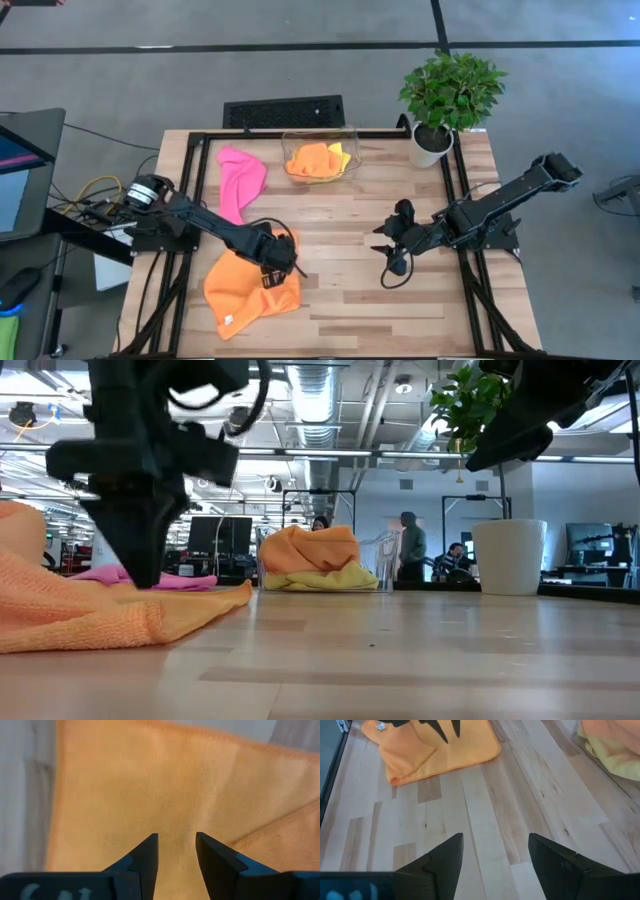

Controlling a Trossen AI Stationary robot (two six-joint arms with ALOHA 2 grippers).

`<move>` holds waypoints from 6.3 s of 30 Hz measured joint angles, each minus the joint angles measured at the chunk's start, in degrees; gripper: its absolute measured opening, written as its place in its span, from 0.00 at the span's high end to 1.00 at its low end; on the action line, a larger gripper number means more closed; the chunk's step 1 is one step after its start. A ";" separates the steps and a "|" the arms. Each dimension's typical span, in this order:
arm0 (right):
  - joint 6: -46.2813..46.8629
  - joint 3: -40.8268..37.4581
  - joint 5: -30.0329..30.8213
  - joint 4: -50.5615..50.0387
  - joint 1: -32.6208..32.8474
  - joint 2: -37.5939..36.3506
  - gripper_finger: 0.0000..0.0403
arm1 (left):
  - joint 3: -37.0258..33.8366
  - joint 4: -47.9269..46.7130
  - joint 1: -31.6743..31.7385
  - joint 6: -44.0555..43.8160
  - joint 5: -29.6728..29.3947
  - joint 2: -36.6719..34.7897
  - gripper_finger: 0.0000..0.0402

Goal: Fold microfiber towels
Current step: Fold the orange towel

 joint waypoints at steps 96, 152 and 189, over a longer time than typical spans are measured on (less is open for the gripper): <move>-29.04 18.80 -24.16 31.55 -14.62 49.33 0.65 | -0.68 6.46 -17.35 -12.60 -18.08 -13.02 0.69; -26.43 21.00 -23.23 24.14 -16.26 49.29 0.60 | -0.66 6.46 -17.33 -13.00 -17.96 -12.99 0.69; -24.92 20.90 -22.51 22.74 -15.45 48.64 0.76 | -0.64 6.48 -17.33 -13.00 -17.97 -12.99 0.69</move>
